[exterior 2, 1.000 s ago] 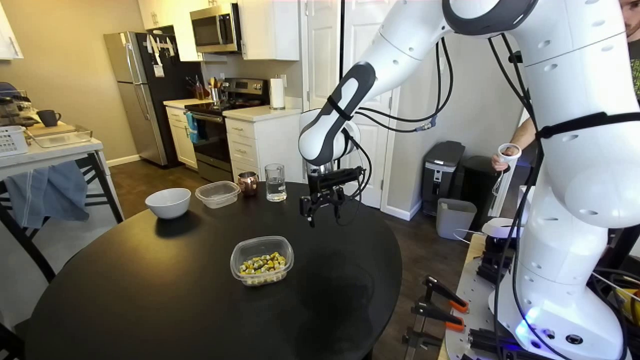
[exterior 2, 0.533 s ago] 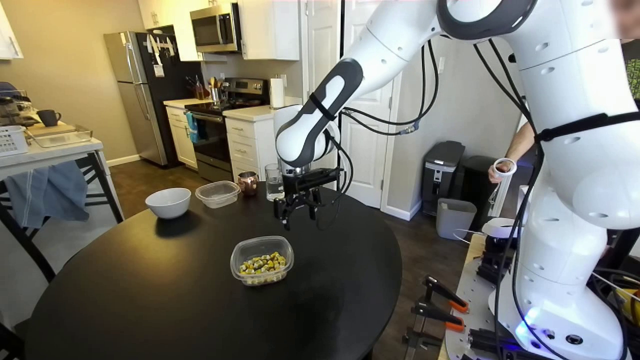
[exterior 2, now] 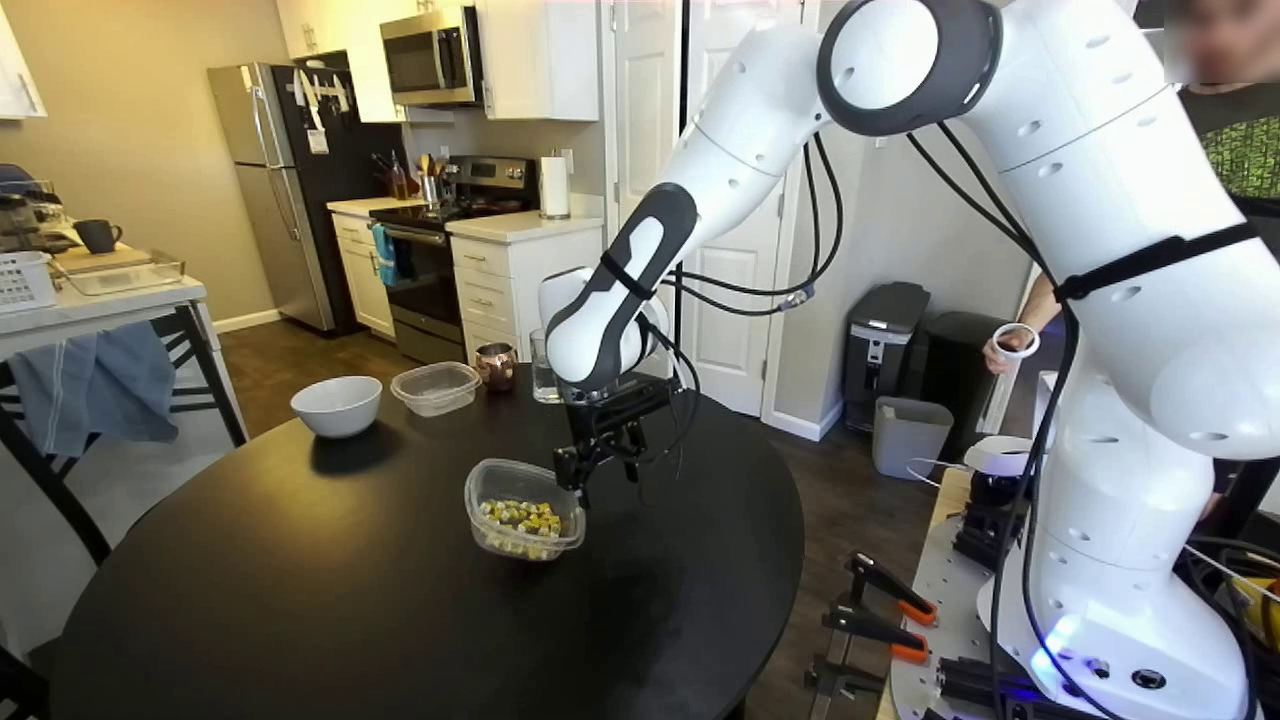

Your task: Put the content of the lunchbox onto the table

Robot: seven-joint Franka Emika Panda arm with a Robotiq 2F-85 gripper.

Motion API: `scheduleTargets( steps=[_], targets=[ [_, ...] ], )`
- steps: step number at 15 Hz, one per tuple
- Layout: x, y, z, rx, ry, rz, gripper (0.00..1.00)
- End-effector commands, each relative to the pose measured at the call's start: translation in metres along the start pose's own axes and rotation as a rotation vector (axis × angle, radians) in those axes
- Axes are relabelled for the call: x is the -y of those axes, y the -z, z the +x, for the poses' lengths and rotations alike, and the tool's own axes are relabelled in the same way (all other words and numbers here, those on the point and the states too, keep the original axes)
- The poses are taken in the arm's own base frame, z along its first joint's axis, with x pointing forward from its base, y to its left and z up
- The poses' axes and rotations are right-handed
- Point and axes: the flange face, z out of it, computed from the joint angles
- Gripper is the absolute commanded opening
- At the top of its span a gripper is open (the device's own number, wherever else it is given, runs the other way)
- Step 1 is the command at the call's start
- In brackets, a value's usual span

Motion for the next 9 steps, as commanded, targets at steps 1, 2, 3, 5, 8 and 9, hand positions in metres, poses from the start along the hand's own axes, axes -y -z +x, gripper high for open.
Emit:
scheduleTargets(
  steps=[1, 2, 3, 5, 8, 9],
  targets=[
    [0.004, -0.006, 0.003, 0.013, -0.002, -0.005, 0.73],
    [0.004, -0.005, 0.004, 0.010, -0.001, -0.004, 0.75],
    [0.004, -0.003, 0.004, 0.010, -0.001, -0.001, 0.83],
    [0.003, 0.003, 0.005, 0.003, 0.003, 0.007, 0.93],
    [0.002, 0.011, 0.008, -0.005, 0.000, 0.018, 1.00],
    [0.002, 0.014, 0.009, -0.009, 0.001, 0.023, 1.00]
  ],
)
